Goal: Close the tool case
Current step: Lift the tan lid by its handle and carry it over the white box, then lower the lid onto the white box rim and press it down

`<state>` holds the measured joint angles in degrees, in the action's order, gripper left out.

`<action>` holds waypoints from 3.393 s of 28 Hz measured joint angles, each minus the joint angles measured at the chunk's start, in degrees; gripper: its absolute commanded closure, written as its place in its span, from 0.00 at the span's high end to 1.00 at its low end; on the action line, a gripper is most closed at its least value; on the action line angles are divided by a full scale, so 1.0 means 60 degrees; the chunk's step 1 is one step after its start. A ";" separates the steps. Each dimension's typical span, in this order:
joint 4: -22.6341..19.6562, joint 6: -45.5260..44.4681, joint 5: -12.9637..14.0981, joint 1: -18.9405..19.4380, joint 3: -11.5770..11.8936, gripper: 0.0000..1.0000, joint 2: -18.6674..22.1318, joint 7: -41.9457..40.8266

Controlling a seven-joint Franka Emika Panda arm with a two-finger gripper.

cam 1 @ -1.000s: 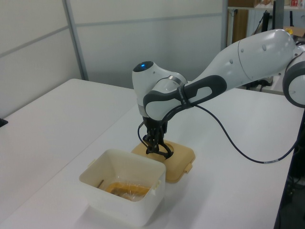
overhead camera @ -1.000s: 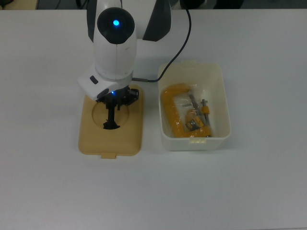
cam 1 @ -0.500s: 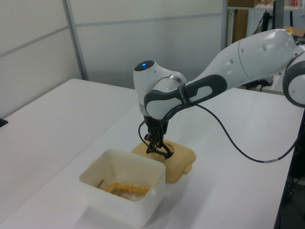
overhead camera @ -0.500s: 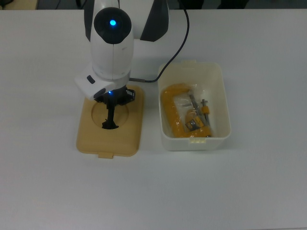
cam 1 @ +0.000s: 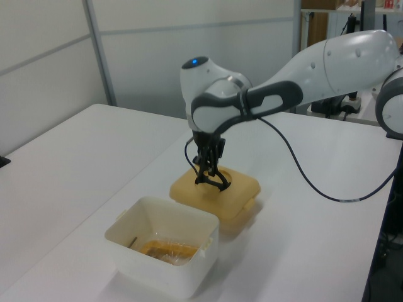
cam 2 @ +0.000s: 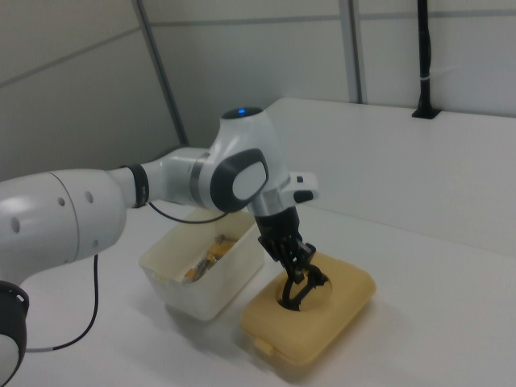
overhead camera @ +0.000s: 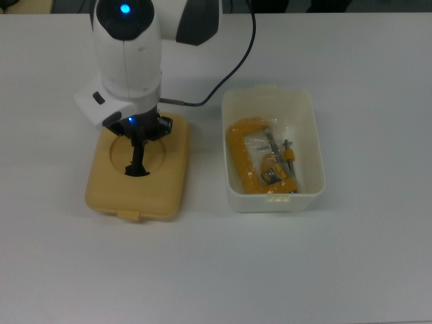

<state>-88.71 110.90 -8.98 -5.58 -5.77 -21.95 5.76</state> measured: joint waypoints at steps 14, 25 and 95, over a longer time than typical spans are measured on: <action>0.1222 -0.1955 0.0658 0.0049 -0.0048 0.00 0.0724 -0.0139; 0.1468 -0.2068 0.0660 0.0106 -0.0874 0.00 0.0830 0.0331; 0.1513 -0.2092 -0.1668 0.1104 -0.3803 1.00 -0.0026 0.4204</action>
<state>-79.63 98.35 -18.99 1.04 -28.59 -22.11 30.99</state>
